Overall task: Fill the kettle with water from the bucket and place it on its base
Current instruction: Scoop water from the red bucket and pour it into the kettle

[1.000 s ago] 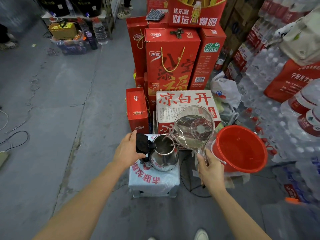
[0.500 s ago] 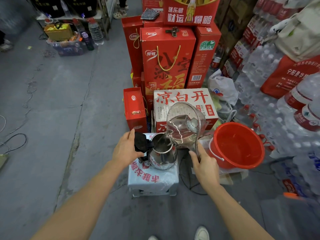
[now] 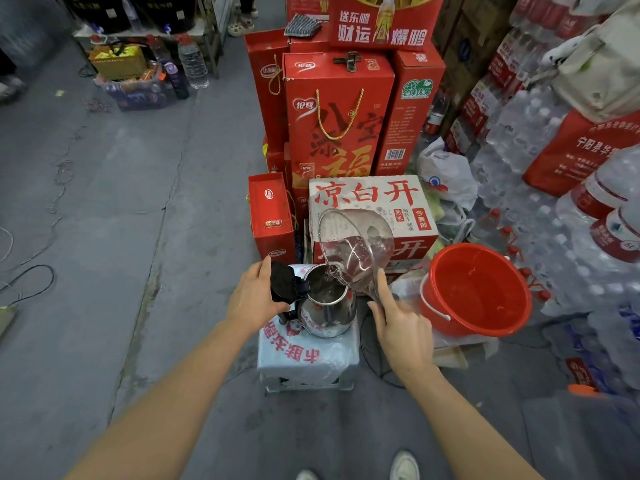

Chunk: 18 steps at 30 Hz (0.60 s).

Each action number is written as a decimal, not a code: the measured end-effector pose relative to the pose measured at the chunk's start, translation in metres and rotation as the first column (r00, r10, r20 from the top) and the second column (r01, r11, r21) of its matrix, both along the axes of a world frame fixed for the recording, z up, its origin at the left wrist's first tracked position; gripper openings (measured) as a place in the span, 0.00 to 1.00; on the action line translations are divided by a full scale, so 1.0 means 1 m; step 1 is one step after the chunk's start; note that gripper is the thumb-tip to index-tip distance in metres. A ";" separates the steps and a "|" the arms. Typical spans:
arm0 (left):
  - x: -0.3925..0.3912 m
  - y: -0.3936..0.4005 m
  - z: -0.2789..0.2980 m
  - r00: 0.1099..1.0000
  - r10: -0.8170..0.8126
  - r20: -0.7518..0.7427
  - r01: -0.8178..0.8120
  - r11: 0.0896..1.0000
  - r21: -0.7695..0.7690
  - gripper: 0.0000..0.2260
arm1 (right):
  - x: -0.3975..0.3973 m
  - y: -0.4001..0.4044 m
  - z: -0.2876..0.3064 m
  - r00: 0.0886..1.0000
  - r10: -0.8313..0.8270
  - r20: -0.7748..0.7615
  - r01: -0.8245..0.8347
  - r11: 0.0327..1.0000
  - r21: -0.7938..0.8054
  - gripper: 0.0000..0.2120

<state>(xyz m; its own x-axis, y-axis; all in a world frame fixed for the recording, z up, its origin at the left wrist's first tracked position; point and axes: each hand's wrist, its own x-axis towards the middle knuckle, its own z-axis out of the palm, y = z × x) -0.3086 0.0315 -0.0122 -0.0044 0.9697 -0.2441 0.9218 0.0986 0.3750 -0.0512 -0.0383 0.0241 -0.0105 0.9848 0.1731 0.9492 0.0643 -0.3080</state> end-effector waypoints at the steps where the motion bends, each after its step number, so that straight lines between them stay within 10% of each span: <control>1: 0.000 0.000 0.000 1.000 0.000 0.001 0.000 1.000 0.002 0.49 | 0.000 0.000 -0.002 0.999 0.016 0.045 -0.017 1.000 0.014 0.31; 12: -0.002 -0.003 -0.003 0.996 0.030 0.081 -0.032 0.999 0.024 0.46 | -0.002 0.013 -0.028 0.964 0.070 0.256 -0.089 0.994 0.063 0.40; 16: -0.003 -0.002 -0.003 0.991 0.043 0.127 -0.047 0.998 0.031 0.43 | -0.001 0.010 -0.026 0.998 -0.063 -0.005 0.062 0.985 -0.164 0.31; 18: 0.000 -0.004 0.000 0.988 0.052 0.145 -0.058 0.998 0.035 0.43 | 0.005 0.006 -0.021 0.840 -0.266 -0.473 0.091 0.928 -0.361 0.28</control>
<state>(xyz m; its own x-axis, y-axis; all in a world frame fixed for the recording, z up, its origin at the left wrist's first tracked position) -0.3082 0.0276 -0.0126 -0.0254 0.9778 -0.2081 0.8518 0.1301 0.5075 -0.0466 -0.0320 0.0030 0.1731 0.9620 -0.2113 0.6383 -0.2729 -0.7198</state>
